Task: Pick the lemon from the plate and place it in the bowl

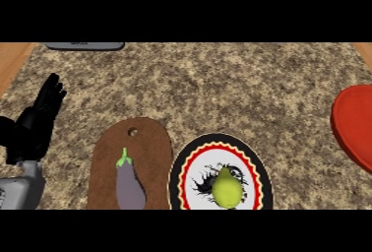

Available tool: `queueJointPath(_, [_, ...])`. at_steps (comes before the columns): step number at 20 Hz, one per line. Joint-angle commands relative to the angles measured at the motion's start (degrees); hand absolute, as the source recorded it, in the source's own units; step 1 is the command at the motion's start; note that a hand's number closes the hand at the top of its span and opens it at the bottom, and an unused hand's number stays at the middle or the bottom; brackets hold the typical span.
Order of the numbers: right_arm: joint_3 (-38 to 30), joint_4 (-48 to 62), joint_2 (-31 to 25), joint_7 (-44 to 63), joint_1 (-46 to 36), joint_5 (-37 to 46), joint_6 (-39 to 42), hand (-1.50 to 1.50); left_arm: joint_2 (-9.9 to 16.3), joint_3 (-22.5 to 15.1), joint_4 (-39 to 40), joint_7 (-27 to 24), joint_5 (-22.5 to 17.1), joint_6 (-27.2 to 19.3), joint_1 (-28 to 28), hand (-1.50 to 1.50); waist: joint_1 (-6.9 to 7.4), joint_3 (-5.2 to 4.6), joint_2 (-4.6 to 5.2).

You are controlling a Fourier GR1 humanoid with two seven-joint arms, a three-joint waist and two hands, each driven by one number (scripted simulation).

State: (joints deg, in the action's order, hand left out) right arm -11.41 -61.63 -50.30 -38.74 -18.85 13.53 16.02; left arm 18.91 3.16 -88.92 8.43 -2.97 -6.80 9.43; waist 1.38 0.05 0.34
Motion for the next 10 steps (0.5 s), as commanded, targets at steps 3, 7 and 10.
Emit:
queueJointPath(3, [8.14, 11.23, -1.4, 6.42, -5.65, 13.73, -3.61, 1.5, -0.36, -0.15, 1.73, -1.28, -0.79, 1.76, 1.48, 0.0, 1.77, 0.0, 0.69])
queueJointPath(7, [9.16, 24.21, 0.0, -1.68, -11.87, 14.98, 0.66, -1.5, 1.11, 2.54, 3.67, -2.53, -1.91, 3.28, 1.77, 0.0, 0.84, 0.04, 0.38])
queueJointPath(10, [10.1, 31.22, 0.65, -9.84, -13.71, 16.62, 1.32, -1.5, 0.6, 2.05, 4.0, -2.22, -1.57, 3.24, 1.61, 0.0, 1.23, 0.12, 0.55])
